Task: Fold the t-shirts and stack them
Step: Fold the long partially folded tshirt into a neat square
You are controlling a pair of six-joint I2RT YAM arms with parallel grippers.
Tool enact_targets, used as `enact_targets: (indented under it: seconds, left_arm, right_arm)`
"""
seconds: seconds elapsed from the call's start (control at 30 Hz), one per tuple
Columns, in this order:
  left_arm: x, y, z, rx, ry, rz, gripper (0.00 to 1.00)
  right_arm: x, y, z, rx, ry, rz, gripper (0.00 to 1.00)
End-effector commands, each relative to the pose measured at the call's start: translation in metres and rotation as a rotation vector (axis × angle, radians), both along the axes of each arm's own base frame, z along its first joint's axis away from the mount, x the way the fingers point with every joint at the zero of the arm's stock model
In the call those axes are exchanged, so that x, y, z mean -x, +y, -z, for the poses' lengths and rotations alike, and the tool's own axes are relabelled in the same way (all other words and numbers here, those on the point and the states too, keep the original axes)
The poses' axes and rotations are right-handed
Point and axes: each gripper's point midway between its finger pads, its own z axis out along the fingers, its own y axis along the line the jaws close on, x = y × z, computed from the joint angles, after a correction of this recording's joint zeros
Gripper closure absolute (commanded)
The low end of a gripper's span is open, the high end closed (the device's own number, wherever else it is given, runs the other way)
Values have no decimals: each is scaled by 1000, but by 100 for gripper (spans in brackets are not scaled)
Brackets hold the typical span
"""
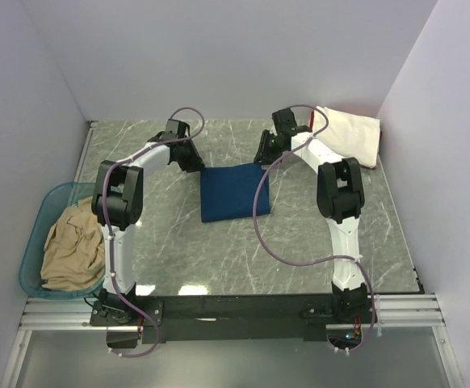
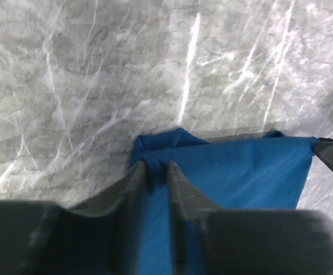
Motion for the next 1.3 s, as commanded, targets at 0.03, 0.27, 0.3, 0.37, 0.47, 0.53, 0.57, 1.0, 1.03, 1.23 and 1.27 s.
enact_targets:
  seconds: [0.03, 0.27, 0.3, 0.37, 0.47, 0.53, 0.57, 1.0, 1.03, 1.23, 1.27]
  left_arm:
    - [-11, -12, -15, 27, -50, 15, 82]
    - [-9, -15, -26, 24, -66, 21, 98]
    - [-9, -14, -27, 22, -68, 19, 98]
    - [-8, -15, -35, 23, -81, 18, 99]
    - [-7, -17, -44, 22, -96, 18, 100]
    - [-7, -18, -51, 22, -109, 19, 100]
    - [-6, -19, -54, 19, -114, 20, 99]
    - [-9, -39, -61, 24, -140, 46, 100]
    - [-13, -42, -64, 28, -148, 48, 100]
    - [-27, -55, -36, 28, -116, 60, 100]
    - [-28, -56, -33, 29, -114, 59, 100]
  right_arm:
    - [-11, 5, -10, -4, -45, 6, 66]
    - [-6, 4, -21, -14, -60, 9, 96]
    - [-5, 4, -31, -16, -78, 12, 98]
    - [-2, 0, -36, -12, -87, 20, 100]
    - [2, -3, -51, -10, -110, 29, 100]
    - [8, -5, -58, -11, -122, 32, 100]
    - [9, -6, -61, -12, -128, 35, 100]
    - [28, -41, -64, 27, -142, 117, 100]
    - [30, -46, -57, 38, -127, 128, 100]
    - [27, -68, -26, 49, -71, 166, 100]
    - [26, -71, -22, 47, -62, 172, 100]
